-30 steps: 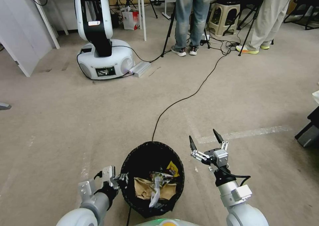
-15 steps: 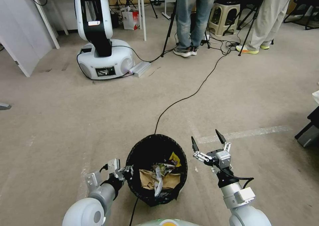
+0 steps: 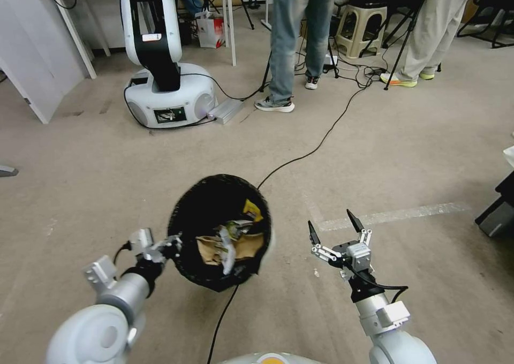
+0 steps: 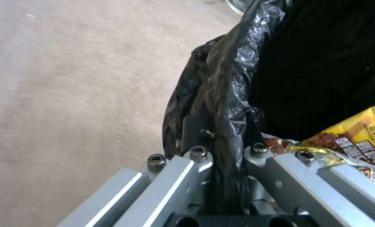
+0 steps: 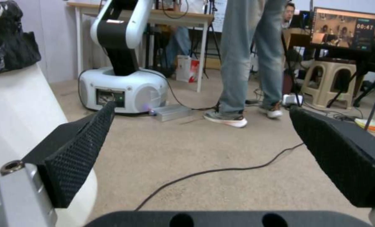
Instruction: Pick up the trash bin, then pick up the garbage from the floor and place it into the trash bin.
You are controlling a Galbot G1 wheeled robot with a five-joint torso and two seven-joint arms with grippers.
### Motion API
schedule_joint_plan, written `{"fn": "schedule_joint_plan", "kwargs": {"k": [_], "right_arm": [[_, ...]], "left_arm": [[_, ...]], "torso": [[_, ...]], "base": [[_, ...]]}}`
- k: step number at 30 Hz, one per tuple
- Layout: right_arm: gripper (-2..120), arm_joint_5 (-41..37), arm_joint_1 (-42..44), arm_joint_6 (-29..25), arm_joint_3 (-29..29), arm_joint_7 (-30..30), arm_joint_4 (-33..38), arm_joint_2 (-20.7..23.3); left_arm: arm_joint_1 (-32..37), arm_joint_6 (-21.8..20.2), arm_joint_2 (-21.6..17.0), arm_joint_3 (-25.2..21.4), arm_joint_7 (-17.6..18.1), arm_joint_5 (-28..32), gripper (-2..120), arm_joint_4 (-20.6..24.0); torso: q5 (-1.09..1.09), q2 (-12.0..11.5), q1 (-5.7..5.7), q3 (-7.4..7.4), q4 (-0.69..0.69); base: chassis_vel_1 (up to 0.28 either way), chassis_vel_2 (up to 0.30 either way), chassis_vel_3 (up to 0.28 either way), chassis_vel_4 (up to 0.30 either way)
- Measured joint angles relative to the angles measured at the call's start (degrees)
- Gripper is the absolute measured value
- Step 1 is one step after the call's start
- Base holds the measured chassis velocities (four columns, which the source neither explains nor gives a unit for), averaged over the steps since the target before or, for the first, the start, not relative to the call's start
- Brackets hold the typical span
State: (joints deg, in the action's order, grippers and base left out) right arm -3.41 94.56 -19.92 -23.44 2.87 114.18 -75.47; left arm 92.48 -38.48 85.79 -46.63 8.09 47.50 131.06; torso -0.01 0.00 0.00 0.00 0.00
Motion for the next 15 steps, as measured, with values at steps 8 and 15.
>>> {"fn": "schedule_joint_plan", "kwargs": {"k": [8, 15], "right_arm": [[100, 0.4, -0.1, 0.1, 0.5, 0.0, -0.3, -0.2], [100, 0.4, -0.1, 0.1, 0.3, 0.1, -0.5, -0.2]], "left_arm": [[-1.8, 0.3, -0.2, -2.2, 6.2, 0.1, 0, -1.5], [-2.0, -0.4, -0.4, -3.0, 9.6, -5.4, 0, -3.8]], "torso": [[0.00, 0.0, 0.01, 0.00, 0.00], [0.00, 0.0, 0.00, 0.00, -0.01]], "base": [[0.000, 0.000, 0.000, 0.000], [0.000, 0.000, 0.000, 0.000]]}}
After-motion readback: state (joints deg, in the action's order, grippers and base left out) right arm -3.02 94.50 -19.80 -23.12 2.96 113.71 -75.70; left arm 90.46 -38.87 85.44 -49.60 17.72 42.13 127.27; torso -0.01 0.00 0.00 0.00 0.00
